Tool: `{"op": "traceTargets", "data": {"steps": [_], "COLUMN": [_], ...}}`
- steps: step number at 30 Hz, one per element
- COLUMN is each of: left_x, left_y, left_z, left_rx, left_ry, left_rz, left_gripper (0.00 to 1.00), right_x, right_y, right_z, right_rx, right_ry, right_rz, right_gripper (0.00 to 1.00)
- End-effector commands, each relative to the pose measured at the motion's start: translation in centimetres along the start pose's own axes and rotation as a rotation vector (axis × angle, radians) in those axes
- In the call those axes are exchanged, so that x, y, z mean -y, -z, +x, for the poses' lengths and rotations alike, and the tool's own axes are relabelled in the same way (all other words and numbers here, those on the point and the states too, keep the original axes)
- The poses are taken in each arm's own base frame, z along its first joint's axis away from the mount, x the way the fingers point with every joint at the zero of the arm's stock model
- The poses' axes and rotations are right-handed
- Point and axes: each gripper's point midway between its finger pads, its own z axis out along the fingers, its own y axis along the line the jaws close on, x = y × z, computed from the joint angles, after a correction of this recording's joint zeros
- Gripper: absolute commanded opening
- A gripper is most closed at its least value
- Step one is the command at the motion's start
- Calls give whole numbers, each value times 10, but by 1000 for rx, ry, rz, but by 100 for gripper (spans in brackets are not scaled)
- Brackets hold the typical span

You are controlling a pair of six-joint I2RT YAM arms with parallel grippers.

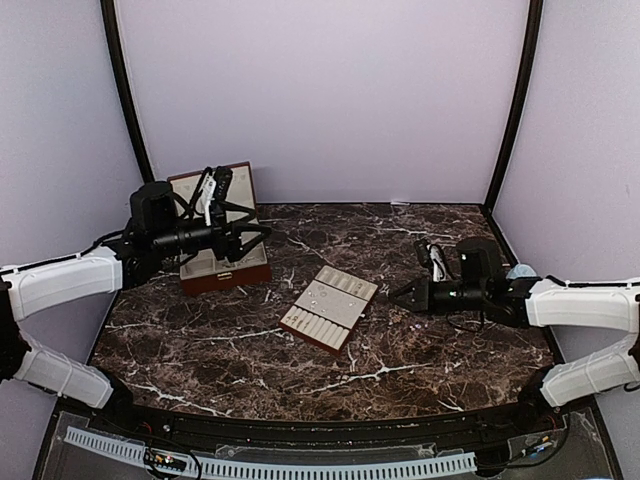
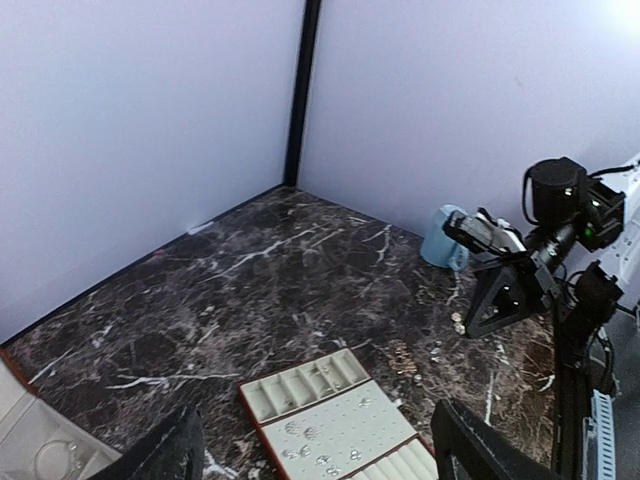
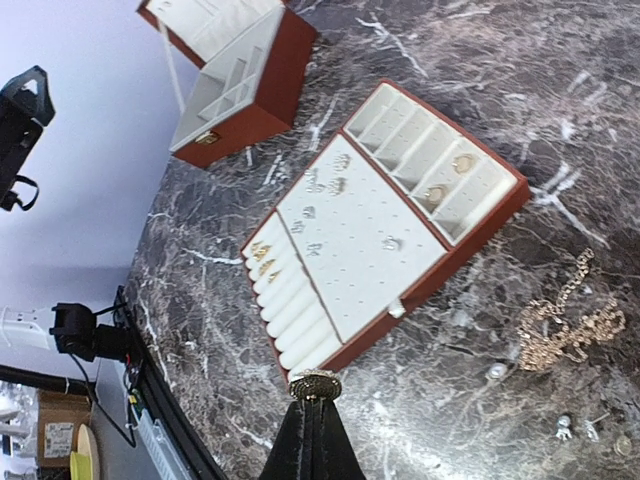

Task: Organize the mixed jewelry
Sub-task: Pick up the earring from the center of the board, then pass from the right arm to the left

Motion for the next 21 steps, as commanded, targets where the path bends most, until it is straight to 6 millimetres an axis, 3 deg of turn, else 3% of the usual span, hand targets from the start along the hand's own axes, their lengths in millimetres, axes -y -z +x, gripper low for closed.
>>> {"op": "traceTargets", "data": {"steps": [1, 13, 21], "left_x": [48, 139, 160], "left_y": [-15, -40, -42], "left_z": [1, 33, 41], "left_rx": [0, -155, -207], "left_ry": [1, 215, 330], "left_rz": [273, 737, 871], "left_gripper": [81, 78, 76], "right_x": [-47, -128, -153], "right_y": [8, 0, -7], "right_z": [-14, -13, -16], "right_rx": [-3, -118, -95], "right_ry": [138, 299, 427], "right_rz": [-190, -421, -436], "right_gripper": [0, 0, 0]}}
